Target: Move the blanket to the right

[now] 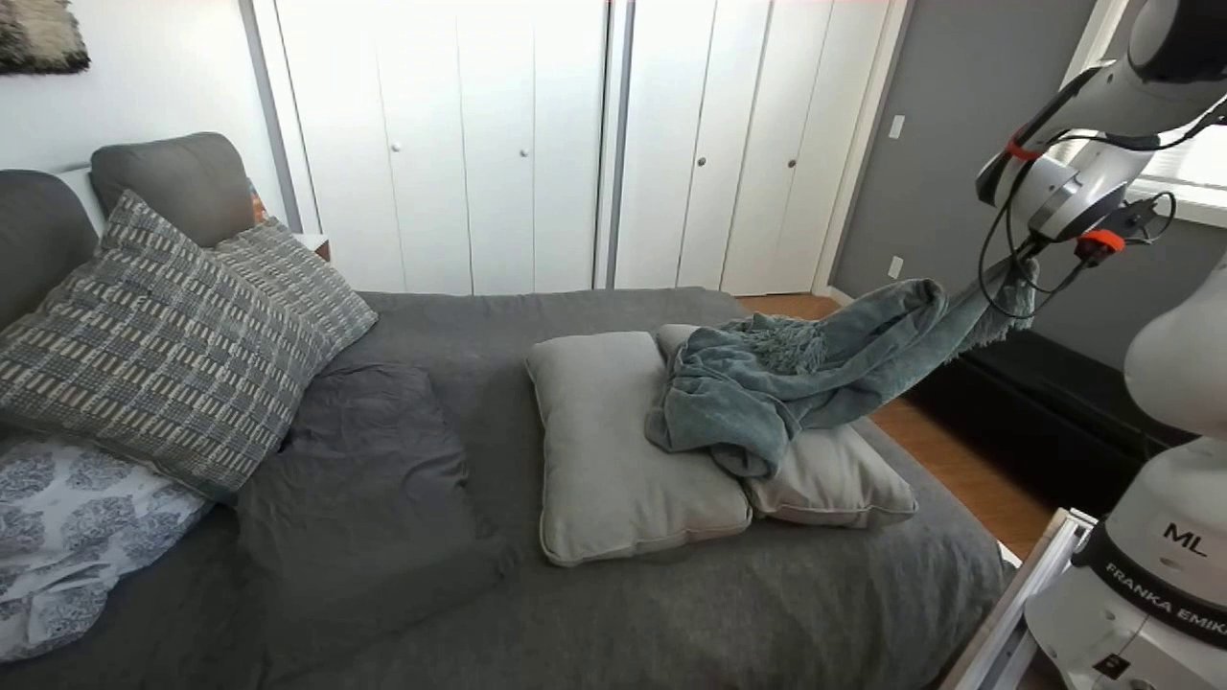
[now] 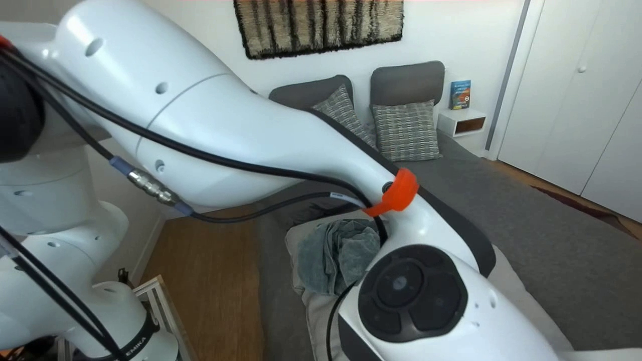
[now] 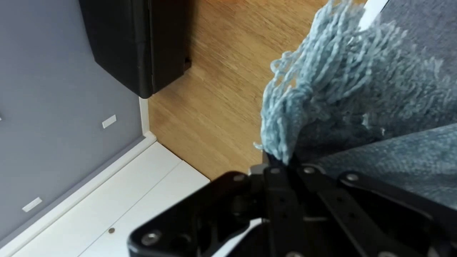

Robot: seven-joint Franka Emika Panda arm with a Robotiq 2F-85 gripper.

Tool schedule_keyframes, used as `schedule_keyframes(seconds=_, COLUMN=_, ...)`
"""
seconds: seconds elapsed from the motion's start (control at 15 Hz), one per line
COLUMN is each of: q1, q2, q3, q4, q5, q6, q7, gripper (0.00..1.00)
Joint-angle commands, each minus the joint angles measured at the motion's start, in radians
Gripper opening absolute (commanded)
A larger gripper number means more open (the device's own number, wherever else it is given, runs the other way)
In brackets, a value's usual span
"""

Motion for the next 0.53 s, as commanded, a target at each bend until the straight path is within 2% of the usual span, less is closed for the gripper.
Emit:
schedule_keyframes(seconds=0.0, q1=0.001, q2=0.066, q3=0.005, q4=0.078, q5=-0.002, q6=0.015, q7=0.011, gripper=0.29)
schedule_keyframes(seconds=0.2, q1=0.011, q2=0.057, q3=0.049, q4=0.081, q5=0.005, q6=-0.018, q7=0.002, gripper=0.48)
schedule_keyframes(seconds=0.4, q1=0.11, q2=0.029, q3=0.001, q4=0.04, q5=-0.025, q6=-0.12, q7=0.092, gripper=0.69)
schedule_keyframes(seconds=0.47, q1=0.163, q2=0.02, q3=-0.038, q4=0.025, q5=-0.048, q6=-0.185, q7=0.158, gripper=0.77)
